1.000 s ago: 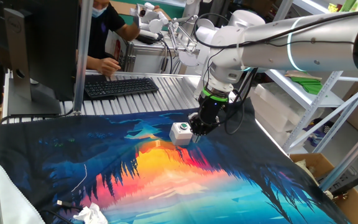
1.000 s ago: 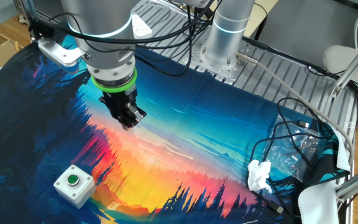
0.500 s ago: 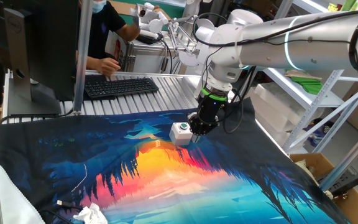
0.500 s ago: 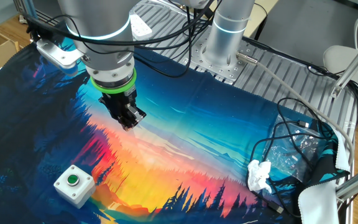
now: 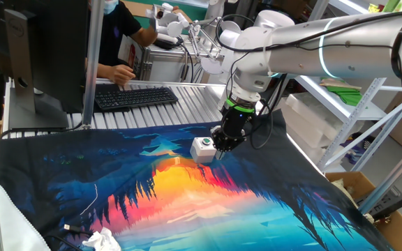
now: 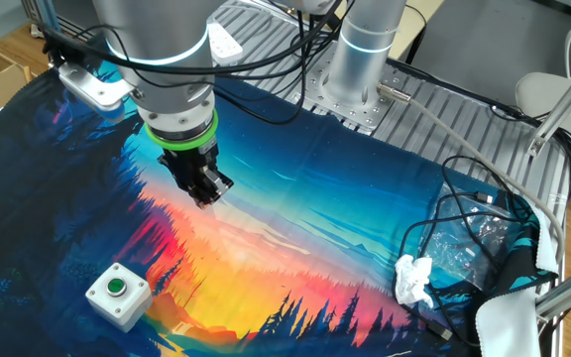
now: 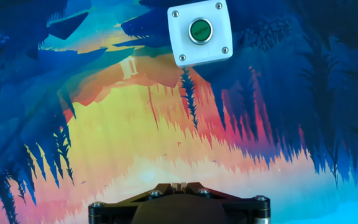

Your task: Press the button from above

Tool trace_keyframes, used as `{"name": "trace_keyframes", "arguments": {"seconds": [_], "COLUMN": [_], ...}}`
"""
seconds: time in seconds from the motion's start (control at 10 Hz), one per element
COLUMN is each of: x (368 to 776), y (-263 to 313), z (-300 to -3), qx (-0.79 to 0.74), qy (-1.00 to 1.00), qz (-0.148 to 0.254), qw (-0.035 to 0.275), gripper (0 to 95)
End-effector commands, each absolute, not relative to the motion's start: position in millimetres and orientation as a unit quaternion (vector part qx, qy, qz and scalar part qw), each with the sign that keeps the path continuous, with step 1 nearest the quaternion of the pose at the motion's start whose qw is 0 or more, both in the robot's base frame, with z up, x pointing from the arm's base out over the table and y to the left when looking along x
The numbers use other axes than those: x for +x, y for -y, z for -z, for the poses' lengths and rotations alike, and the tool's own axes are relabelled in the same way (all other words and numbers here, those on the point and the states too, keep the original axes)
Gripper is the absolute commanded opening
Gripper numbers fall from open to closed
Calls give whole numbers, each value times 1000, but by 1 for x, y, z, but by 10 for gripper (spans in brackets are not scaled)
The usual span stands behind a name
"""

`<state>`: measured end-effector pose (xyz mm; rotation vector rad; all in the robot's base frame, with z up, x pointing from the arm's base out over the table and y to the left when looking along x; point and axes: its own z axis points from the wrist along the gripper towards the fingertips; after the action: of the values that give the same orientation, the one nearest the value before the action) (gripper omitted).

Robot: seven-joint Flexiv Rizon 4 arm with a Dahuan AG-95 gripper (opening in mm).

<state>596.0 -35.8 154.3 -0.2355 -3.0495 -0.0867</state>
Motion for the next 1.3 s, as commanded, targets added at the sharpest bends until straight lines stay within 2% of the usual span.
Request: {"name": "trace_keyframes", "arguments": {"seconds": [0.1,1.3], "x": [595,596], "y": [36,35], "z": [-154,-153], "qx": [-77,-77], "qy": [996,996], "qz": [28,27], "qw": [41,44], "gripper": [0,0]}}
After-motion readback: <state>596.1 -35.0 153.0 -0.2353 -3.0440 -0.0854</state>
